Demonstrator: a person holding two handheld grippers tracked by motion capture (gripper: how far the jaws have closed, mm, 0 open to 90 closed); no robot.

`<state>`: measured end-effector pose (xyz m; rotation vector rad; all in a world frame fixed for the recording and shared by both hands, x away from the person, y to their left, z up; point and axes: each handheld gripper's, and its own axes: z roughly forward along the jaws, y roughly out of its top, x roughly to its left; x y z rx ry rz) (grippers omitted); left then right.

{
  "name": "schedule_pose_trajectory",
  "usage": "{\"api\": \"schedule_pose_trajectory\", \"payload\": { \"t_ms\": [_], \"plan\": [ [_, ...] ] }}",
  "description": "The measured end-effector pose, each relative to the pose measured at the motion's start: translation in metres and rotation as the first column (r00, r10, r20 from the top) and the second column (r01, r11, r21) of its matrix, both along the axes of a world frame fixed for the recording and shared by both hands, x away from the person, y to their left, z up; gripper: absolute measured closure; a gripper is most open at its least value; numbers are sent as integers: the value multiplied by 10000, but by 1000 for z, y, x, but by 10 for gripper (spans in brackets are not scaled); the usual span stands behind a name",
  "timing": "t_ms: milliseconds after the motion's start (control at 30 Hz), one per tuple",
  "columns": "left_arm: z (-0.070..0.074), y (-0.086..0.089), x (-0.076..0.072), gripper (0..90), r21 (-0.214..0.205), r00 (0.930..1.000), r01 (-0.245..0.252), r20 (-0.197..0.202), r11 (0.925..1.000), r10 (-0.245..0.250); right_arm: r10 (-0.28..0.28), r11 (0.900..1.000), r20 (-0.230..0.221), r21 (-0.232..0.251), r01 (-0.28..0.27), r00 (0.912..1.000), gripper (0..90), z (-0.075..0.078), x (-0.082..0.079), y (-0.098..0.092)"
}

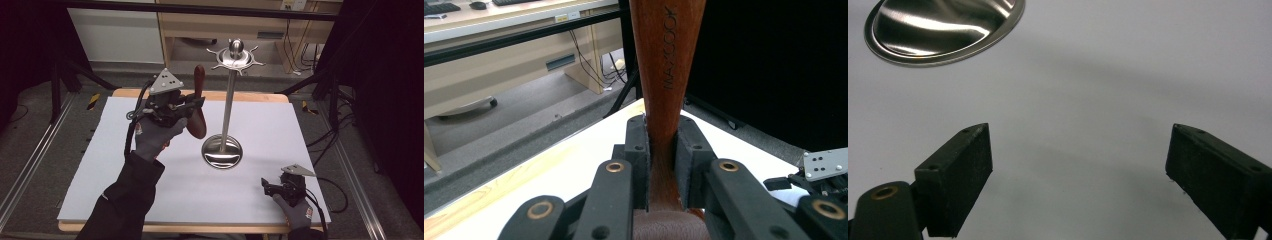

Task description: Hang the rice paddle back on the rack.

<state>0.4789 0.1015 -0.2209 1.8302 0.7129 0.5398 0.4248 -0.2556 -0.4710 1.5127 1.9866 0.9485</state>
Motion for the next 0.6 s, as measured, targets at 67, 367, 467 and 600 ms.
{"api": "schedule_pose_trajectory", "payload": {
  "t_ms": [67, 367, 467, 600],
  "plan": [
    [1, -1, 1, 775, 22, 10000, -24, -25, 10000, 24, 21, 10000, 11, -19, -21, 10000, 117, 0, 0, 0],
    [1, -5, 7, 775, 73, 9999, -34, -137, 10000, 35, 30, 10000, 40, 17, -30, 10000, 116, 0, 0, -1],
    [1, -7, 9, 775, 85, 9999, -11, -158, 10000, 12, 34, 10000, 57, 42, -34, 10000, 116, 0, 0, -1],
    [2, -7, 10, 775, 56, 9999, 10, -151, 10000, -9, 9, 10000, 29, 42, -9, 10000, 117, 0, 0, -1]
  ]
}}
